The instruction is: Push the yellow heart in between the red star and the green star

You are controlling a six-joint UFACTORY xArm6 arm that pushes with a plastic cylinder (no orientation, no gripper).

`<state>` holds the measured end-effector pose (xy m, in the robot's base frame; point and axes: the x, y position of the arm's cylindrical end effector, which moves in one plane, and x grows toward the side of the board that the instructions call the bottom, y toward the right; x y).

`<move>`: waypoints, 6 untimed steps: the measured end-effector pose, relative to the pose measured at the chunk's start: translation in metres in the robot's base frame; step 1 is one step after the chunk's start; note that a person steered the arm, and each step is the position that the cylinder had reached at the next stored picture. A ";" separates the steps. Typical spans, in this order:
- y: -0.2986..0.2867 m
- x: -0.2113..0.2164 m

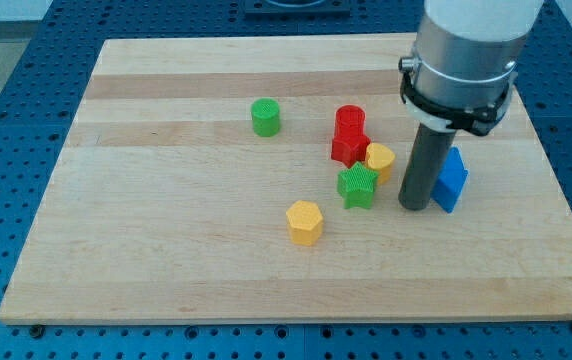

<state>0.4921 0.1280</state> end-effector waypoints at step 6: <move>-0.049 -0.032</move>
